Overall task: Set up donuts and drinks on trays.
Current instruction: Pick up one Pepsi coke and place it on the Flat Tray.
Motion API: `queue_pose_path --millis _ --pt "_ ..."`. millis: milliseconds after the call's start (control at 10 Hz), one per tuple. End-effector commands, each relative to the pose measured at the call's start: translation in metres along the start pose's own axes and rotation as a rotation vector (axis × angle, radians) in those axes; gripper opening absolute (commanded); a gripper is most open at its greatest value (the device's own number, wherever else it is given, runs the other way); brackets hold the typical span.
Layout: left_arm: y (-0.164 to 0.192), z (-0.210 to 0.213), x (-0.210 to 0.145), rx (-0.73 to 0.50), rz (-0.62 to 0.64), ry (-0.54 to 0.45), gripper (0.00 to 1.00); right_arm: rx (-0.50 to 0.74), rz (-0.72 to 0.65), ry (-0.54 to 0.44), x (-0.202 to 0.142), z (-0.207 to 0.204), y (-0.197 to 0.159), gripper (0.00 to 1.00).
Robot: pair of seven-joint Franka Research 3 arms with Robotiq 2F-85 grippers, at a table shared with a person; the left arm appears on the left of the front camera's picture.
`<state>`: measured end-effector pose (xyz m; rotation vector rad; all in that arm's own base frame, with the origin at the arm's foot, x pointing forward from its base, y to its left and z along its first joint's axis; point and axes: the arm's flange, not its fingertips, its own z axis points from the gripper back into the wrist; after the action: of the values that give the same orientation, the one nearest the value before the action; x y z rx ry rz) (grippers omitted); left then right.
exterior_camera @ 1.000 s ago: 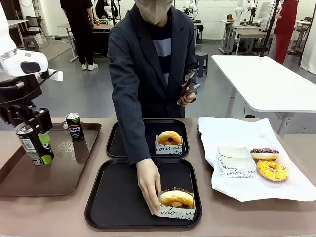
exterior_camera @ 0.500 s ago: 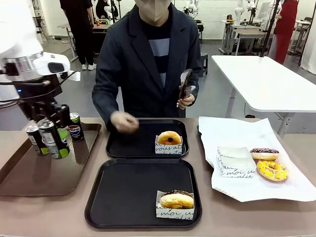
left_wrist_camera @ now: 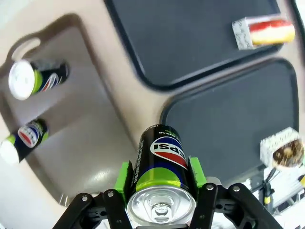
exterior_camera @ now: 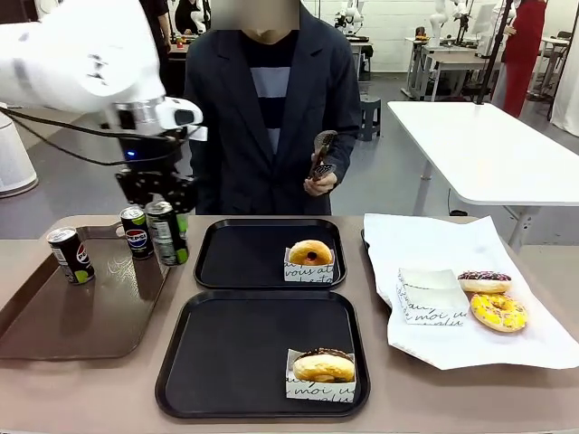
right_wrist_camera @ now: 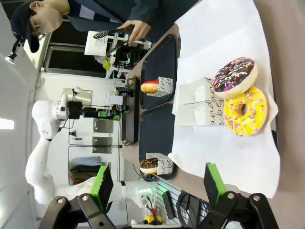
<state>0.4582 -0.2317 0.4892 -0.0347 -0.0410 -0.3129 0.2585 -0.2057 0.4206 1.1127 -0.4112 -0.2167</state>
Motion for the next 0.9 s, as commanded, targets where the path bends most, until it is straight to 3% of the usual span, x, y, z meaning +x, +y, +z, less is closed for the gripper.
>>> queue_pose_path --millis 0,300,800 --pt "-0.013 -0.01 0.04 0.037 0.029 -0.027 0.58 0.016 0.01 -0.01 0.0 -0.001 -0.001 1.0" --pt "-0.03 -0.052 0.081 0.106 0.065 -0.07 0.58 0.016 0.01 -0.01 0.0 -0.001 -0.001 1.0" --pt "-0.036 -0.087 0.102 0.097 0.085 -0.11 0.58 0.016 0.01 -0.01 0.0 -0.001 -0.001 1.0"
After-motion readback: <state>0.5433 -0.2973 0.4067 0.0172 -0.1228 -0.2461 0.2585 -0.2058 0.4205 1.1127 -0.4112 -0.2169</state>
